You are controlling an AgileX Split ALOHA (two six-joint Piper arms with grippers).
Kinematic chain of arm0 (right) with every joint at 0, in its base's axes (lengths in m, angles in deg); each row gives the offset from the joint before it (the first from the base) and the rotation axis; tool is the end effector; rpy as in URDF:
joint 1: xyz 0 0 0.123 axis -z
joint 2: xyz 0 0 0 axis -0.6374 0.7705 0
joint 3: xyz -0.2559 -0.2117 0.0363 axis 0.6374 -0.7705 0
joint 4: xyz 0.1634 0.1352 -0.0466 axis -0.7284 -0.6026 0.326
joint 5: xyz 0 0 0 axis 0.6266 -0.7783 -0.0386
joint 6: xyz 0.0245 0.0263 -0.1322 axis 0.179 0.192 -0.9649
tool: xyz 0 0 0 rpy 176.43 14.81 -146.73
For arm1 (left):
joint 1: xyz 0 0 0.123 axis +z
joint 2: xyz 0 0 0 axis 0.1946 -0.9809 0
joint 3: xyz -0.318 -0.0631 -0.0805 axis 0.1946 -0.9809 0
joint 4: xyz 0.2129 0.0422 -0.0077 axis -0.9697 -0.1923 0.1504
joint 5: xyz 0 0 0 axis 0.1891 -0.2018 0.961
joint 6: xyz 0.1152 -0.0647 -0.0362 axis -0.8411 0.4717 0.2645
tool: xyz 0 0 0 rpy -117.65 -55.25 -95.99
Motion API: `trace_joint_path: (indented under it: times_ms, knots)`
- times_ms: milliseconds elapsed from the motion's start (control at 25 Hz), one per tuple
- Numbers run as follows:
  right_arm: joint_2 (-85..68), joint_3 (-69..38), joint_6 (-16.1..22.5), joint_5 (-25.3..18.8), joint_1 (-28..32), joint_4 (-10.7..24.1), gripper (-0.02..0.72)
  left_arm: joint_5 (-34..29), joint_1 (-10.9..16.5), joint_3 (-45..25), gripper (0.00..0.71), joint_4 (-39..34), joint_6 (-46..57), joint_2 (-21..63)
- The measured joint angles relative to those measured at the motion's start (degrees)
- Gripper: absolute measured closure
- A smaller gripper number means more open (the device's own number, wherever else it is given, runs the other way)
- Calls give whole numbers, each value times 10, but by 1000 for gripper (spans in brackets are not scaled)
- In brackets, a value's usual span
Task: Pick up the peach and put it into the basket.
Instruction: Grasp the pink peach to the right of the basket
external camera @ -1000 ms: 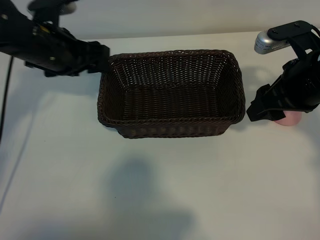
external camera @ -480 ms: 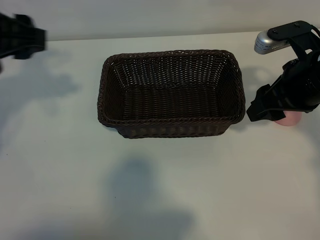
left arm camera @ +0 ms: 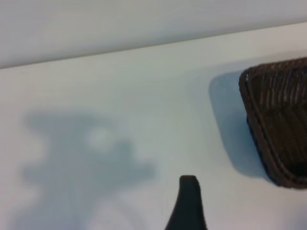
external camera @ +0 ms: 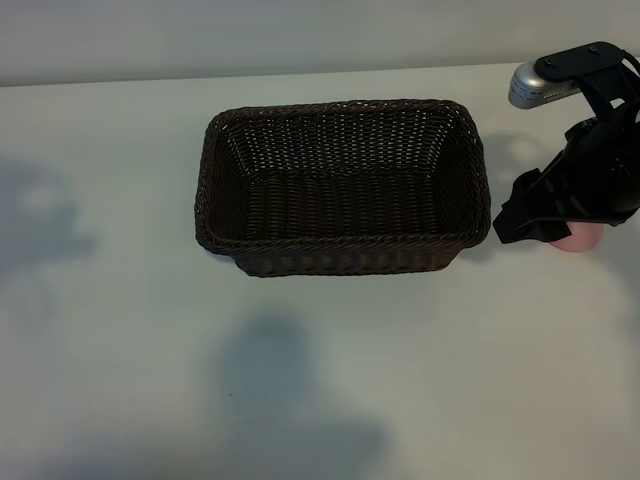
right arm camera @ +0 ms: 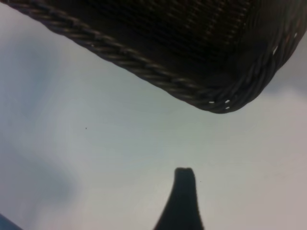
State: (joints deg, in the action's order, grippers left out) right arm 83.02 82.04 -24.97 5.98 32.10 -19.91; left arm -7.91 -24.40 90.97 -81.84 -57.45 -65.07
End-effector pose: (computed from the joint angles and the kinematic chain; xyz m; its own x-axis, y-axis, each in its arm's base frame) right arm 0.2492 0.0729 0.2855 -0.8913 -0.2082 -0.4027 -0.3191 0.9191 0.2312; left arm 0.1058 -0.0150 0.4012 -0.5023 0.0793 -0.8611 0.1501 0.9887 0.0035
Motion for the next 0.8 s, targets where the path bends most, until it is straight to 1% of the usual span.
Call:
trace_joint_path:
  times_ms: [80, 240, 360, 480, 640, 800]
  knots:
    - [0, 0, 0, 0, 0, 0, 108, 3, 0, -40, 113, -1, 0, 45]
    - [0, 0, 0, 0, 0, 0, 108, -2, 0, -99, 113, -1, 0, 149]
    - [0, 0, 0, 0, 0, 0, 108, -35, 0, -143, 113, -1, 7, 225]
    - [0, 0, 0, 0, 0, 0, 108, -85, 0, -177, 114, -1, 10, 296]
    - [0, 0, 0, 0, 0, 0, 108, -106, 0, -197, 114, -1, 9, 374]
    - [0, 0, 0, 0, 0, 0, 108, -128, 0, -205, 114, -1, -12, 412]
